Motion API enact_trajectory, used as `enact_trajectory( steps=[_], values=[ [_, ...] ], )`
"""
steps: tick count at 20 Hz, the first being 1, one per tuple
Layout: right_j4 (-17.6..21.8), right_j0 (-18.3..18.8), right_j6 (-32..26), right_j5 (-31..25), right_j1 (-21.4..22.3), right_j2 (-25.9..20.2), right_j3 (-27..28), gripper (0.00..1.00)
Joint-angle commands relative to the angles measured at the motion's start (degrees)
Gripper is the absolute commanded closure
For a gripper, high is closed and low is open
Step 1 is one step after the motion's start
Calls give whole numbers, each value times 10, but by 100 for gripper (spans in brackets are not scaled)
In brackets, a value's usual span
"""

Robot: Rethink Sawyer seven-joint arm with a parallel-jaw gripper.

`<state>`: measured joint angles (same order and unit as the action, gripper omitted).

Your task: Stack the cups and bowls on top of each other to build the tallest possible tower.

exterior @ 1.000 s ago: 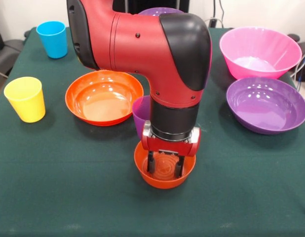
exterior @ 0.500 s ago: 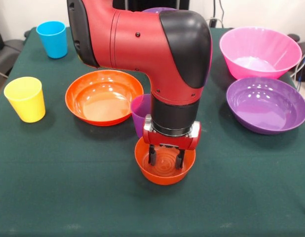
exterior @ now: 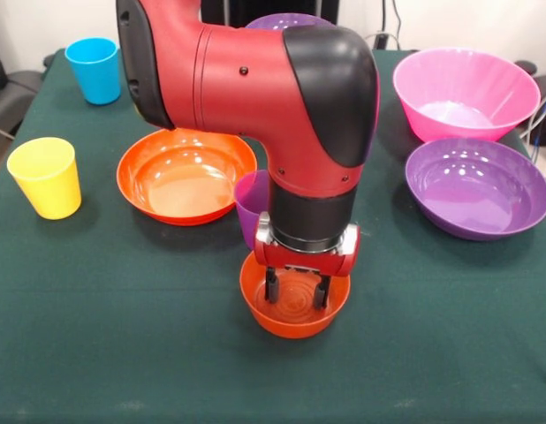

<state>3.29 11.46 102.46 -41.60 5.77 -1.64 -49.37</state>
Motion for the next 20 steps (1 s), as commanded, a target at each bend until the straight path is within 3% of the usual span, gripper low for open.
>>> enact_trajectory(
  steps=[1,11,20],
  values=[
    [50,5,-149,-64,-91,-76,69,0],
    [50,3,-164,-73,-121,-79,119,0],
    [46,-4,-138,-64,-110,-67,98,0]
  ],
)
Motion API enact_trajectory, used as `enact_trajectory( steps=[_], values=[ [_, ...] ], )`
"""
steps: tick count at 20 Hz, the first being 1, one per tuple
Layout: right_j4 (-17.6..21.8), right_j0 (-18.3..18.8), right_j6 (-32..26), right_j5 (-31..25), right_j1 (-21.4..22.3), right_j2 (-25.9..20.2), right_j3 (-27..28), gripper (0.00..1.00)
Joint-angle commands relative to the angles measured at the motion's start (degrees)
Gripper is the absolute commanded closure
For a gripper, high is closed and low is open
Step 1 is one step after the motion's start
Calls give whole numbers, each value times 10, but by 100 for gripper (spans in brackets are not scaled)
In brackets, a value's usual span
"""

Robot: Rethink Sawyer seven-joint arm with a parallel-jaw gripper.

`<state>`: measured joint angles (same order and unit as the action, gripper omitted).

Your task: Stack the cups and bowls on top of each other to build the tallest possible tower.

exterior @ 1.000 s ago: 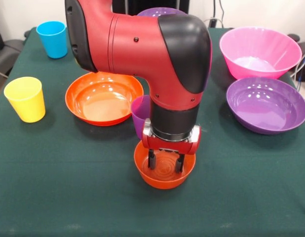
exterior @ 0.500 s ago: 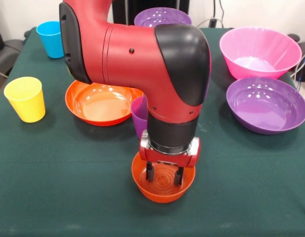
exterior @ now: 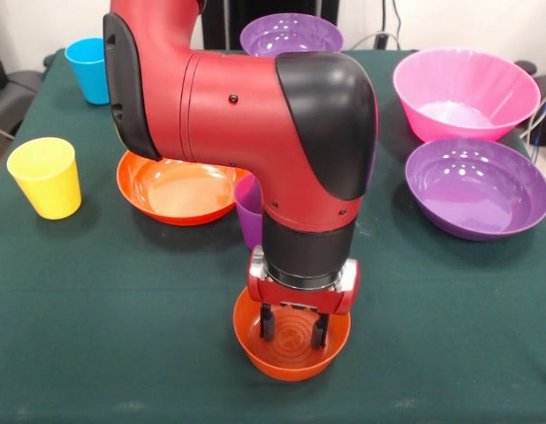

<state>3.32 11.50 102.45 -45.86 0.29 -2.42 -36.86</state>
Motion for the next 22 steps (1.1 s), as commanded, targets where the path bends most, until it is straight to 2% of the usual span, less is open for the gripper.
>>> enact_trajectory(
  steps=[1,4,9,14,22],
  values=[
    [46,-4,-138,-20,-55,-59,-29,0],
    [45,-4,-139,-25,-56,-59,-24,0],
    [37,-2,-134,-26,-29,-61,-50,0],
    [22,-4,-129,-75,9,-59,-60,0],
    [20,-2,-126,-93,33,-58,-76,0]
  ],
)
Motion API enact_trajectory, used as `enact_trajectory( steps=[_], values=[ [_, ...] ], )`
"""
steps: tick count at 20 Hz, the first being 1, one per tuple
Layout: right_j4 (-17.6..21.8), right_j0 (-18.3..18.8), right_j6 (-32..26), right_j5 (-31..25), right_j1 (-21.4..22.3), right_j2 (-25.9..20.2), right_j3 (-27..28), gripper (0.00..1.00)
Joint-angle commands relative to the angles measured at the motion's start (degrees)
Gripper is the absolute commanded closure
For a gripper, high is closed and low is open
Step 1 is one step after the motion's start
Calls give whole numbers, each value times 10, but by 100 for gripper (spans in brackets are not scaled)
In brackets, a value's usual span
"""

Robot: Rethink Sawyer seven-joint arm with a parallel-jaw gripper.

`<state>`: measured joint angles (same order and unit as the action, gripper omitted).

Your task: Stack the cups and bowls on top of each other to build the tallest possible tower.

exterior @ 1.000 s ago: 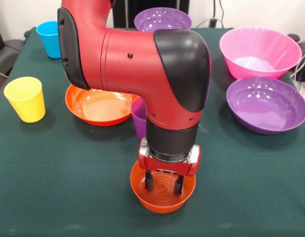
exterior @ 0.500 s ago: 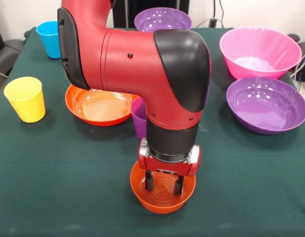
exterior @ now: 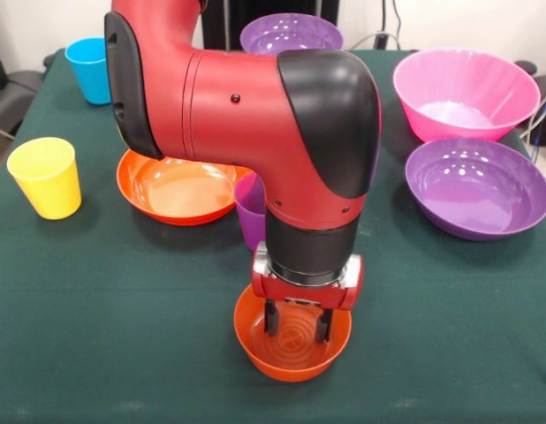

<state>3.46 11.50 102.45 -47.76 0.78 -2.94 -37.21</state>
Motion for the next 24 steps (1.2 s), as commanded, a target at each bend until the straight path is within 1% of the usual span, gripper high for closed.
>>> enact_trajectory(
  steps=[1,4,12,15,18,24],
  values=[
    [19,-3,-125,-78,32,-52,-73,0],
    [20,-4,-121,-76,55,-48,-93,0],
    [20,0,-124,-113,74,-52,-92,0],
    [19,2,-126,-136,76,-55,-78,0],
    [20,2,-129,-160,87,-55,-69,0],
    [18,-4,-117,-204,122,-50,-77,0]
  ],
)
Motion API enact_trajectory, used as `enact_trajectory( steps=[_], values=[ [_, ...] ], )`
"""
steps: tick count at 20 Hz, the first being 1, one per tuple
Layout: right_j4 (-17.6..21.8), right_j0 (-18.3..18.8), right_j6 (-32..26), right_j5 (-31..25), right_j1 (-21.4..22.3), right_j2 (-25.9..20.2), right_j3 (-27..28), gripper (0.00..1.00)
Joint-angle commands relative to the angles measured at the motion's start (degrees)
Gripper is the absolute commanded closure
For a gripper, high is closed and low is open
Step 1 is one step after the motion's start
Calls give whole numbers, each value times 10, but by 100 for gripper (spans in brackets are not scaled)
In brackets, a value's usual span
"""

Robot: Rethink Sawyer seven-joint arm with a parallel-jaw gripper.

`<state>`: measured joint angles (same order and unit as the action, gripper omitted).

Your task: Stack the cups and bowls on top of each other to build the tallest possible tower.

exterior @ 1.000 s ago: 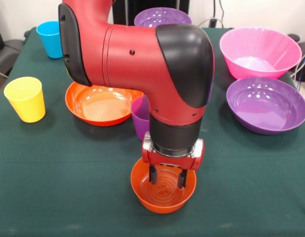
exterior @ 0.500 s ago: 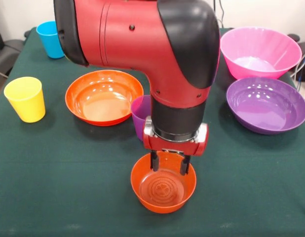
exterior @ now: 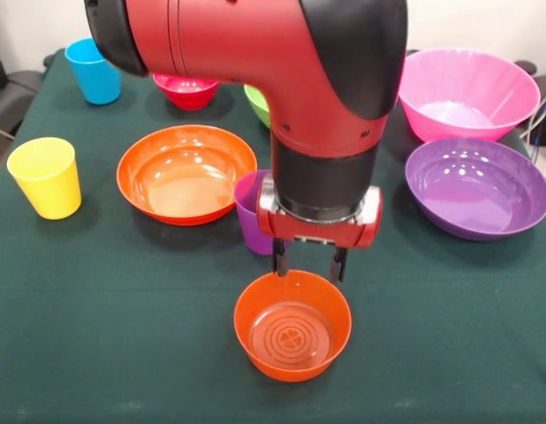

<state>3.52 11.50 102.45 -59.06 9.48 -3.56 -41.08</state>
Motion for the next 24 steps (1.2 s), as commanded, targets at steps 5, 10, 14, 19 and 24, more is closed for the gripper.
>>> enact_trajectory(
  steps=[5,10,14,19,24],
  values=[
    [12,-2,-108,-105,65,-44,-72,0],
    [6,5,-106,-102,103,-45,-129,0],
    [7,21,-117,-98,122,-48,-160,0],
    [12,43,-135,-96,143,-56,-191,0],
    [19,56,-140,-90,162,-59,-219,0]
  ],
)
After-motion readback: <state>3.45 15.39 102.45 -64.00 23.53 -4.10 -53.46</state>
